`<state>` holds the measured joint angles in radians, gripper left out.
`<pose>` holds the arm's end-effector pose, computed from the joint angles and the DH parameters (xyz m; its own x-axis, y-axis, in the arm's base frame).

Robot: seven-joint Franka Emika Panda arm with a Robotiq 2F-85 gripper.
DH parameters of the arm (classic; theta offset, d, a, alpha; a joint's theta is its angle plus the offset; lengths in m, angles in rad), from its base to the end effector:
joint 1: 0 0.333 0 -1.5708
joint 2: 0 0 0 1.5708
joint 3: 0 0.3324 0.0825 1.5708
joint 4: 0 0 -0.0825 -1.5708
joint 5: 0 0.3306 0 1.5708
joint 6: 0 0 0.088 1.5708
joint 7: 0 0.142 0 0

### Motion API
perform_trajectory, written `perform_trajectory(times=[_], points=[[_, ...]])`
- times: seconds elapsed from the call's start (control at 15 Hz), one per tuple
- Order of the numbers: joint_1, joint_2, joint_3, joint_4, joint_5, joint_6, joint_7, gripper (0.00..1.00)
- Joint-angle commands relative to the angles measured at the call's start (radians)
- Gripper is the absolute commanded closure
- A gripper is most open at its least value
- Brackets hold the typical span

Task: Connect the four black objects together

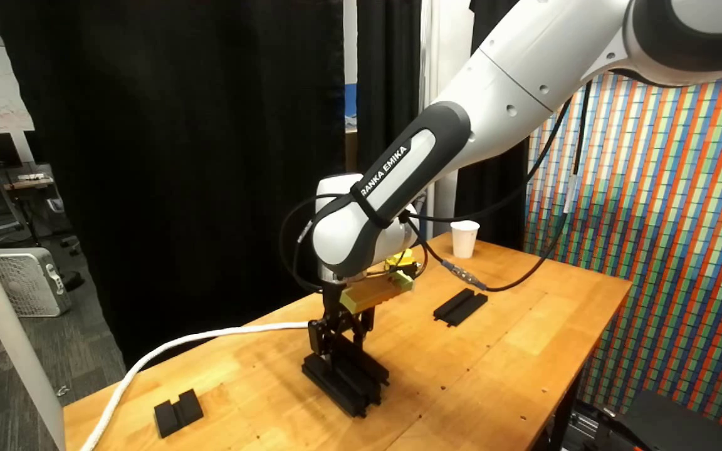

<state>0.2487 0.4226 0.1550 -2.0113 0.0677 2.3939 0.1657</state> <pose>0.5263 0.2237 0.2622 0.9826 0.1768 -0.0568 0.1706 -0.9803 -0.0993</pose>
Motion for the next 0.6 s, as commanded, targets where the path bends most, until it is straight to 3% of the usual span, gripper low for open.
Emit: perform_trajectory(times=[0.0, 0.53], points=[[-0.025, -0.054, 0.009, -0.043, 0.039, 0.02, 0.0, 0.53], [-0.074, -0.106, -0.02, -0.063, 0.208, 0.058, 0.172, 0.53]])
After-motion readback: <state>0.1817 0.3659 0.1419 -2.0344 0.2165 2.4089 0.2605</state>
